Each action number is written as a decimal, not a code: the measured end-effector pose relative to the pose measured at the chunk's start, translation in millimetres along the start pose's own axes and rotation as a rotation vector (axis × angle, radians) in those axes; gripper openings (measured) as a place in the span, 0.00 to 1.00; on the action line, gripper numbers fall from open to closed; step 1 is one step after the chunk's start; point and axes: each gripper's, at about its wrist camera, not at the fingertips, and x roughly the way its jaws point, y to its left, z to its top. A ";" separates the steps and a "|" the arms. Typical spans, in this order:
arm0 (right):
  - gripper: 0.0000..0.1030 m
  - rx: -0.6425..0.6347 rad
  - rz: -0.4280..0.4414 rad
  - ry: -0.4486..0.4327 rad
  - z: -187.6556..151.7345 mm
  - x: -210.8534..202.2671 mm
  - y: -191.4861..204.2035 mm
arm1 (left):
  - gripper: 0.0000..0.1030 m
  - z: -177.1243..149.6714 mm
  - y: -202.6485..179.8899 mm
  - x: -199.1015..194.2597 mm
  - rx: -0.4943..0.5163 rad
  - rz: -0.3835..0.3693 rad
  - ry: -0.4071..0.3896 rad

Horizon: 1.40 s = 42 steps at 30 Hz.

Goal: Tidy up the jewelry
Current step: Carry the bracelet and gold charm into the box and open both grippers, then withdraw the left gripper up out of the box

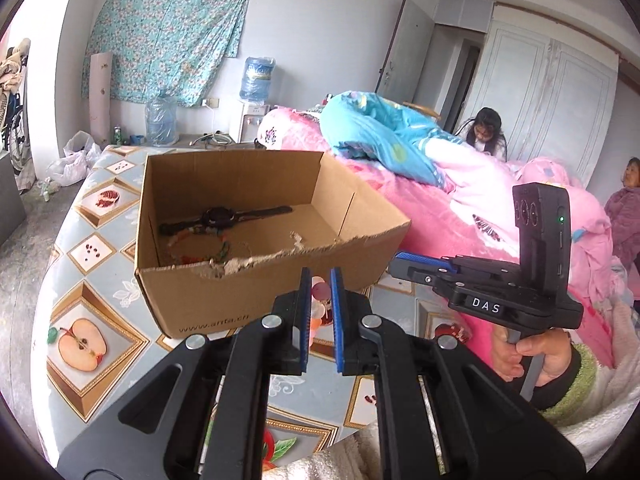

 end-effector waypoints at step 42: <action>0.13 0.051 0.072 0.660 139.9 244.8 -48.0 | 0.26 76.5 93.9 140.7 -0.133 0.134 0.383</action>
